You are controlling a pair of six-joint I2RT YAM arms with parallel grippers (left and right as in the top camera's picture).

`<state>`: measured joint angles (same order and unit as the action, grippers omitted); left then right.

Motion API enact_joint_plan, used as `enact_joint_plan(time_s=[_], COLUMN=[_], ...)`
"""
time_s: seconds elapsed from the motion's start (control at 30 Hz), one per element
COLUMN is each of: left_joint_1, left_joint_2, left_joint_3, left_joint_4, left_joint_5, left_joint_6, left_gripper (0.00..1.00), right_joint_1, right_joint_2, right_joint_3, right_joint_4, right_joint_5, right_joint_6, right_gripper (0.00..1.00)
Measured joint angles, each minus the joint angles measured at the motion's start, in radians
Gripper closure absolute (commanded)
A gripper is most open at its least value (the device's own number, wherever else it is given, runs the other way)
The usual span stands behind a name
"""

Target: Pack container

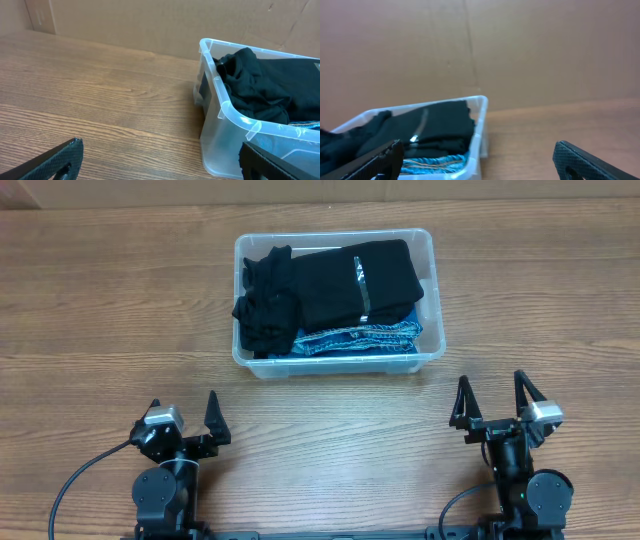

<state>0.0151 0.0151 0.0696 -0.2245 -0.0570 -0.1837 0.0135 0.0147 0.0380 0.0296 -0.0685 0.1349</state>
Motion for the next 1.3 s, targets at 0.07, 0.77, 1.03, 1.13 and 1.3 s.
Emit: enact_joint_plan(time_s=[0.07,0.77,1.03,1.13,1.3], left_joint_1=[0.0,0.0,0.0,0.0,0.0], left_joint_2=[0.0,0.0,0.0,0.0,0.0], left_joint_3=[0.0,0.0,0.0,0.0,0.0], left_joint_4=[0.0,0.0,0.0,0.0,0.0], left_joint_5=[0.0,0.0,0.0,0.0,0.0], left_joint_6=[0.0,0.0,0.0,0.0,0.0], left_gripper=[0.0,0.0,0.0,0.0,0.0], right_joint_1=[0.0,0.0,0.0,0.0,0.0], right_joint_2=[0.0,0.0,0.0,0.0,0.0], right_joint_3=[-0.013,-0.019,-0.019,-0.019,-0.019], right_joint_4=[-0.026,-0.119,-0.119,-0.12,-0.12], right_joint_5=[0.03,0.076,0.076,0.076,0.076], right_joint_6=[0.023,0.025,0.025,0.025,0.024], right_gripper=[0.0,0.0,0.0,0.0,0.0])
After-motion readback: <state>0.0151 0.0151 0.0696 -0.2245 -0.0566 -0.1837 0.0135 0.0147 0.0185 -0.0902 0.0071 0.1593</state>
